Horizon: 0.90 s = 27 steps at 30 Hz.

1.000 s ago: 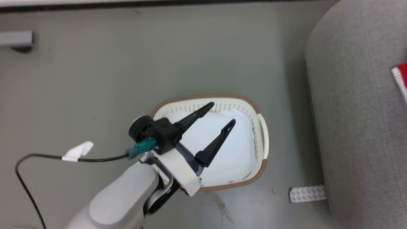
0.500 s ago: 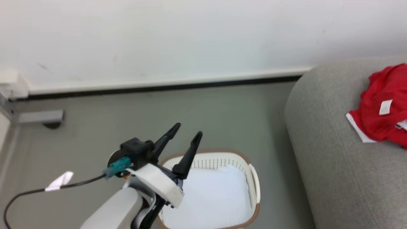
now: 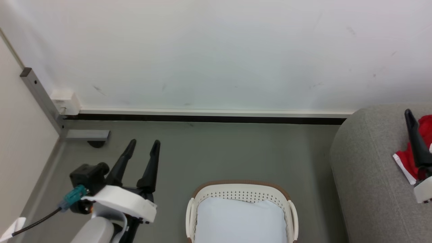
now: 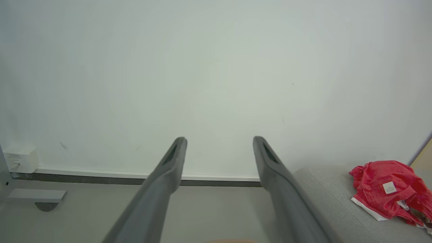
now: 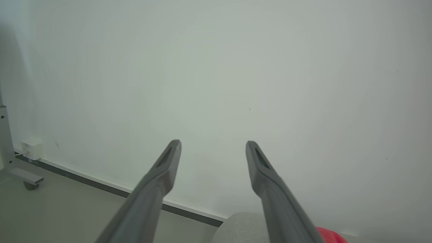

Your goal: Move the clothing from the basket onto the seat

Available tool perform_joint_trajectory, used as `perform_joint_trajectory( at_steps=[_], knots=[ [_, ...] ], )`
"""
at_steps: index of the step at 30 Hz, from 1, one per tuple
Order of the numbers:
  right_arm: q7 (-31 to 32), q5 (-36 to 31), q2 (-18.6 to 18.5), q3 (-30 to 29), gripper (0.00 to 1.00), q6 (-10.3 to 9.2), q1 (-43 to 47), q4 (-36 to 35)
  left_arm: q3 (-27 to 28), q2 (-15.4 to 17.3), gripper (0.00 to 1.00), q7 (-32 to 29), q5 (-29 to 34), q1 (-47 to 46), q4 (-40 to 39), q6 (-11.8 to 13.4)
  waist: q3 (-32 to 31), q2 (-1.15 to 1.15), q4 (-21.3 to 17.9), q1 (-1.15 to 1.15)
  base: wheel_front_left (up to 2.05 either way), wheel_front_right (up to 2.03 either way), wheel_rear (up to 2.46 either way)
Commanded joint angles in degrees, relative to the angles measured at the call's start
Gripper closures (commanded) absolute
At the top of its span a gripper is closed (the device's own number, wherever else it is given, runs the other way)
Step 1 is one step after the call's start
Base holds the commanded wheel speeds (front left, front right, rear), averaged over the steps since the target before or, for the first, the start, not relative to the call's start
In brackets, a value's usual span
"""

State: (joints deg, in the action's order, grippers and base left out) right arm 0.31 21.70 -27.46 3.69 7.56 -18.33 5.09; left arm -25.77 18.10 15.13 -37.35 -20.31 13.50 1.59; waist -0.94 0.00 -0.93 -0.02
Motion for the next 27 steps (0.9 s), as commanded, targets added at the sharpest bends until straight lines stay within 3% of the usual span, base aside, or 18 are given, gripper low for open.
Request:
perform_joint_trajectory(
  at_steps=[1, 4, 12, 18, 27],
  knots=[
    [-1.6, -0.5, 1.8, -0.8, 0.00, -0.15, 2.3, -0.7, 1.4, 0.2, 0.00, 0.0, 1.0, 1.7, -0.3, 0.5, -0.7, 0.00, 1.3, 0.02, 0.00, 0.00, 0.00],
    [-5.3, -1.6, 7.0, -2.0, 0.00, -0.15, 5.3, -1.1, 4.4, -0.4, 0.00, 0.0, 3.1, 4.2, -0.7, 0.8, -0.9, 0.00, 2.1, 0.02, 0.00, 0.00, 0.00],
    [-14.1, -4.6, 17.4, -4.9, 0.00, -0.15, 12.6, 2.0, 11.4, -4.5, 0.00, 0.0, 8.6, 9.2, 0.5, -2.3, -1.5, 0.00, 2.6, 0.02, 0.00, 0.00, 0.00],
    [-15.5, -6.6, 19.3, -3.2, 0.00, -0.15, 15.4, 6.0, 14.9, -8.0, 0.00, 0.0, 15.3, 11.0, 2.5, -4.9, -1.4, 0.00, 1.7, 0.02, 0.00, 0.00, 0.00],
    [-15.5, -7.0, 21.3, -3.3, 0.00, -0.15, 16.0, 5.7, 17.9, -11.5, 0.00, 0.0, 21.4, 11.3, 5.7, -7.9, -0.8, 0.00, 0.3, 0.02, 0.00, 0.00, 0.00]
  ],
)
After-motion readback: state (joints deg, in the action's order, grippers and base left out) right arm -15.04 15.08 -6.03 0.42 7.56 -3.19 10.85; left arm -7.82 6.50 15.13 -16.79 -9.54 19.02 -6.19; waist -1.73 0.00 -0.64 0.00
